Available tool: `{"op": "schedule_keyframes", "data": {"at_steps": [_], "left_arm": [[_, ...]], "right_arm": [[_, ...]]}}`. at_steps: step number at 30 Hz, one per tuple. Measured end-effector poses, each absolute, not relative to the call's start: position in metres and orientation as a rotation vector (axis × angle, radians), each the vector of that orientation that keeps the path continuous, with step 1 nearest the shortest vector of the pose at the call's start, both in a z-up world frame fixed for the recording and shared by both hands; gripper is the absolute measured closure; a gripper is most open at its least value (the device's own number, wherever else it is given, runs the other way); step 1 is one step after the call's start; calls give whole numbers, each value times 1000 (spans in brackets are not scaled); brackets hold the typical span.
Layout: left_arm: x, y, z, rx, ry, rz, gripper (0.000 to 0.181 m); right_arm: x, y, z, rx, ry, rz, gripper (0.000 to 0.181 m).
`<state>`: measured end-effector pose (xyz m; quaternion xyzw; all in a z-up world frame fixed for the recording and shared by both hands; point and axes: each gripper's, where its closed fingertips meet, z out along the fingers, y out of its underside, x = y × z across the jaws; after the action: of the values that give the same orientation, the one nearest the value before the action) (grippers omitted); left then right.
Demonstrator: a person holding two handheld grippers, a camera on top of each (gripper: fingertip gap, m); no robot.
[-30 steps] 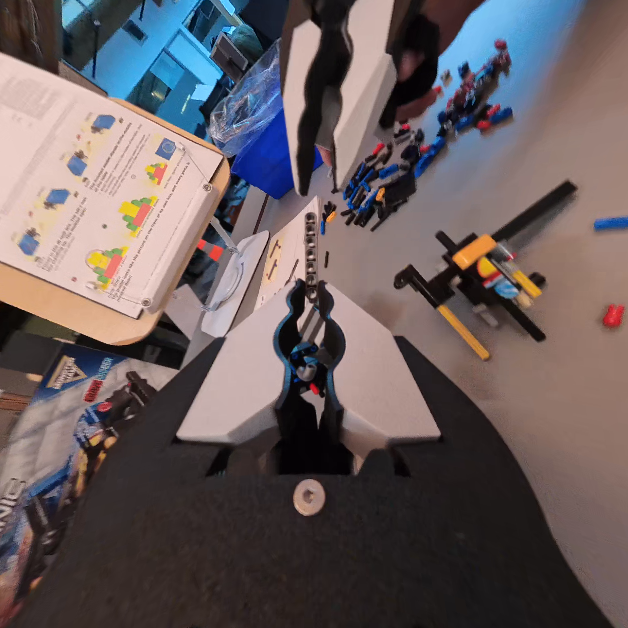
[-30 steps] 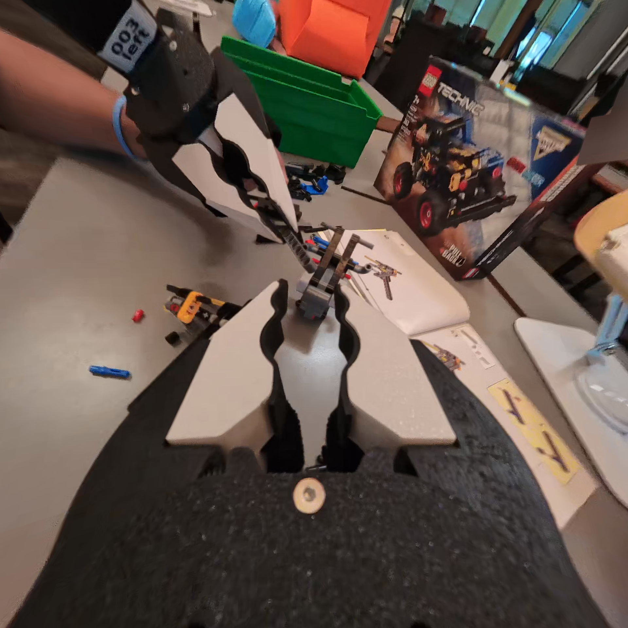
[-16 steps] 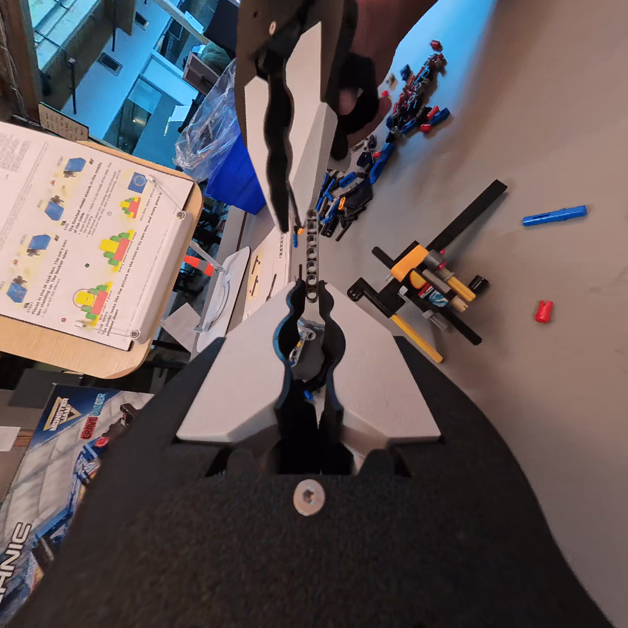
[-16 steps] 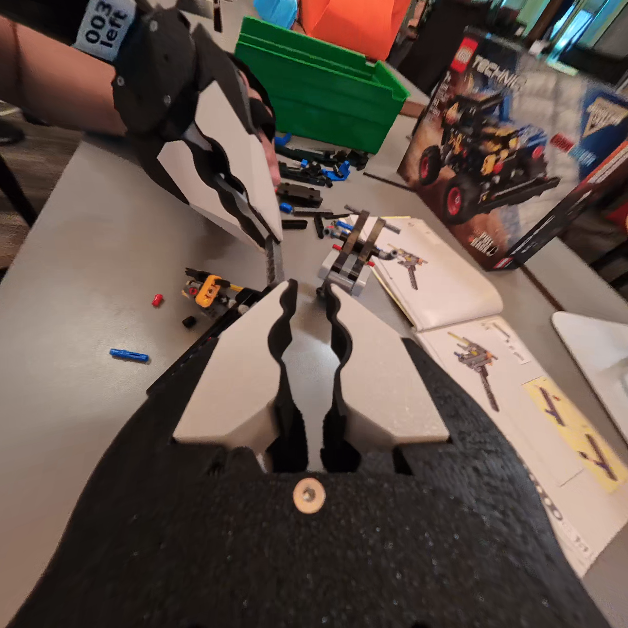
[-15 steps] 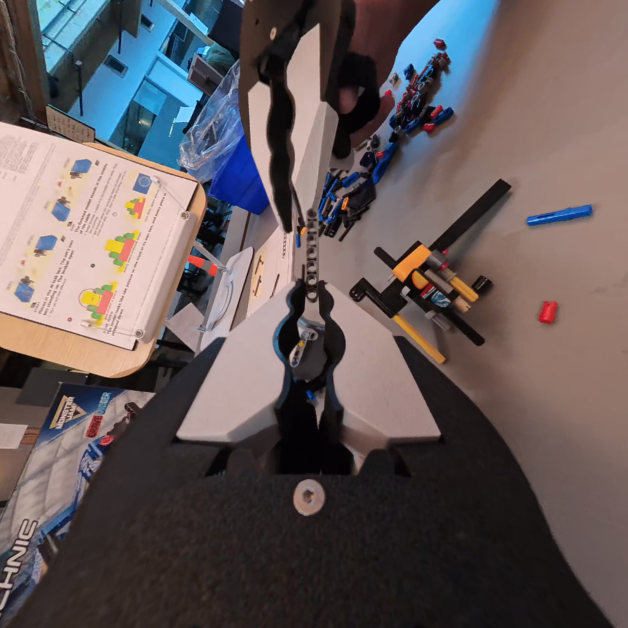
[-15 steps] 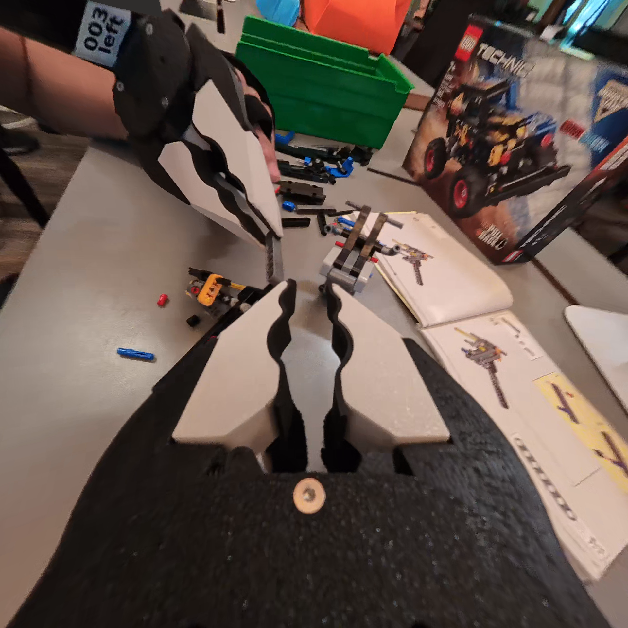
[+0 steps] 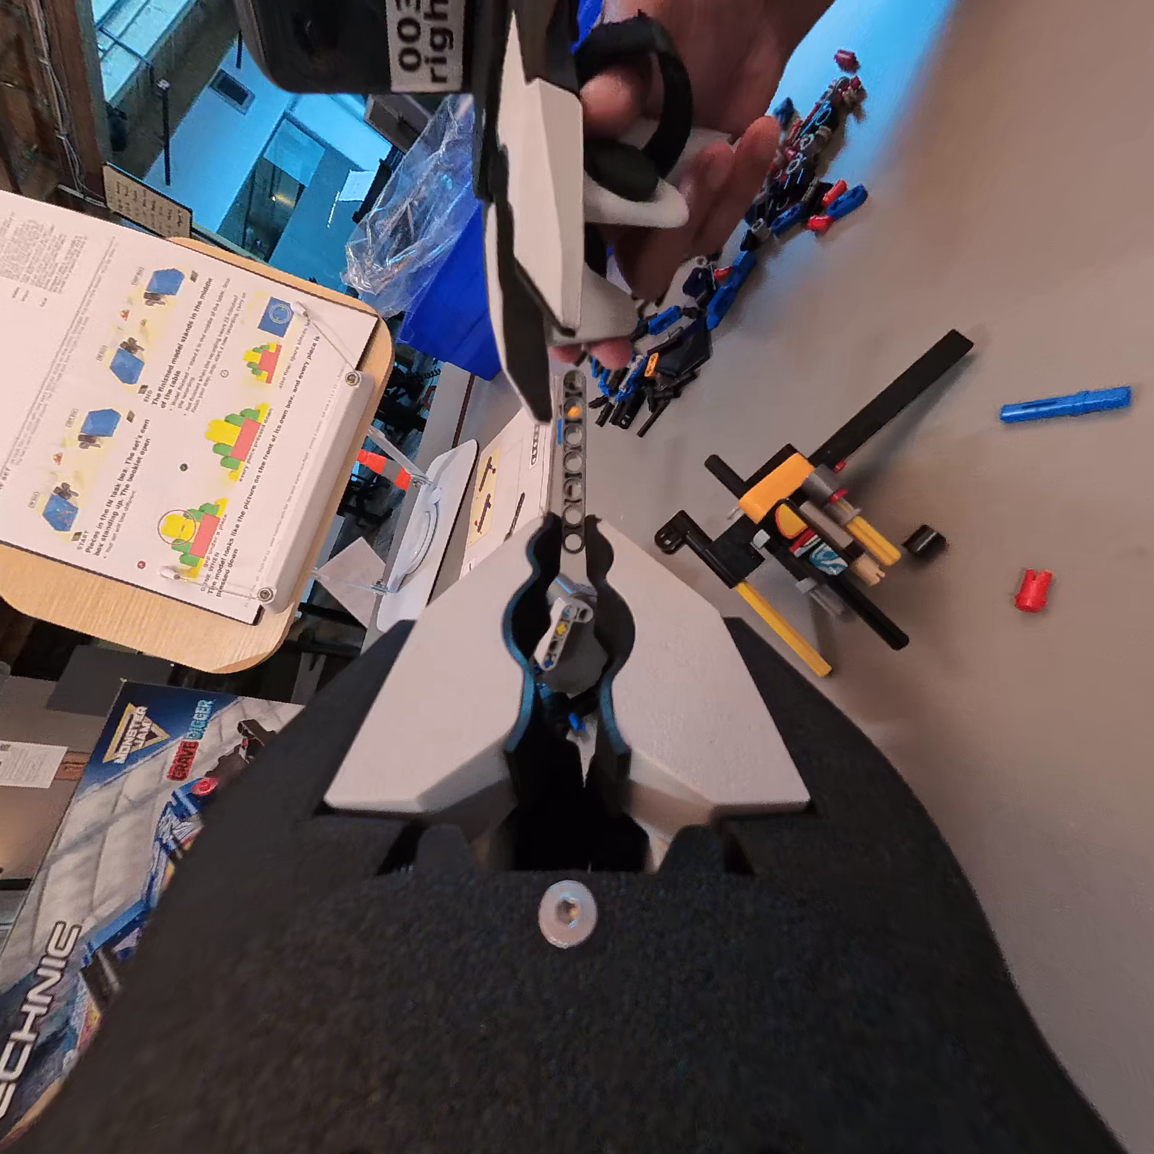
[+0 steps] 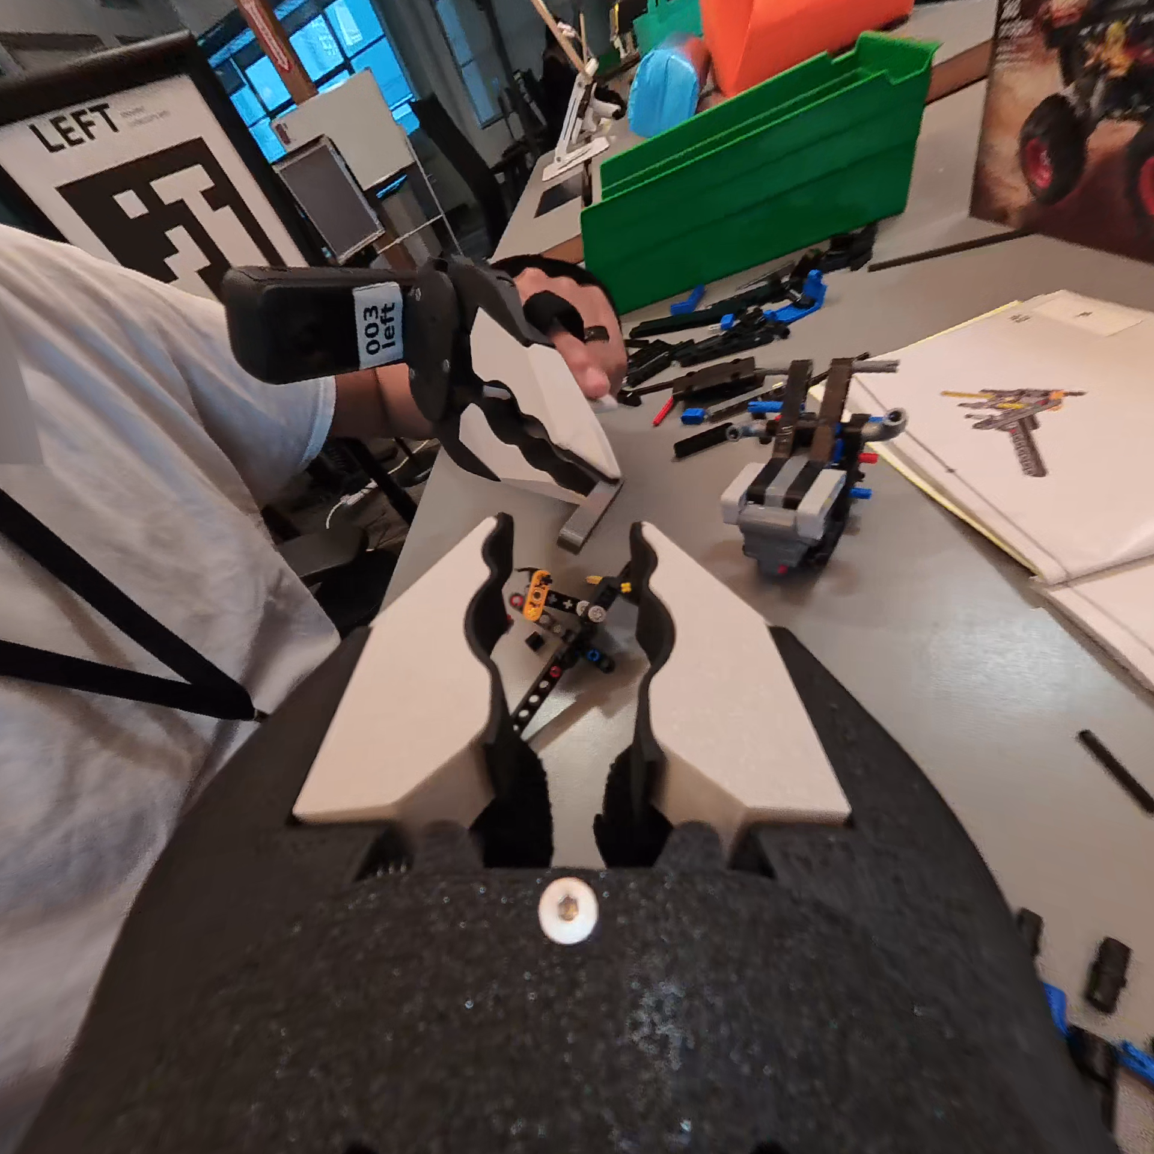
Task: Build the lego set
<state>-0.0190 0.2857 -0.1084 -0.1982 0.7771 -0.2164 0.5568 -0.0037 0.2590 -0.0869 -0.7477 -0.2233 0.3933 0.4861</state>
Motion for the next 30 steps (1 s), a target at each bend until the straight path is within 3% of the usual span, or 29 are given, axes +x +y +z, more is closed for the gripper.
{"op": "schedule_keyframes", "data": {"at_steps": [3, 6, 11, 12, 13, 15, 24, 30], "left_arm": [[-18, 285, -110, -459, 1831, -477, 175], [-17, 286, -109, -484, 1826, -474, 175], [-21, 280, -107, -499, 1848, -589, 175], [-22, 278, -108, -542, 1876, -662, 170], [-22, 278, -109, -607, 1901, -721, 150], [-21, 279, -111, -692, 1935, -796, 141], [-20, 279, -127, -598, 1973, -508, 168], [-16, 284, -123, -524, 1903, -352, 174]], "right_arm": [[-9, 261, -95, -1864, -549, 931, 151], [-8, 263, -102, -1902, -553, 897, 172], [-5, 264, -105, -1926, -588, 819, 174], [-2, 266, -109, -1939, -620, 737, 174], [0, 268, -112, -1943, -666, 632, 175], [-3, 267, -115, -1924, -781, 463, 174], [-29, 276, -119, -1712, -1207, -377, 174], [-32, 280, -110, -1652, -1226, -540, 174]]}}
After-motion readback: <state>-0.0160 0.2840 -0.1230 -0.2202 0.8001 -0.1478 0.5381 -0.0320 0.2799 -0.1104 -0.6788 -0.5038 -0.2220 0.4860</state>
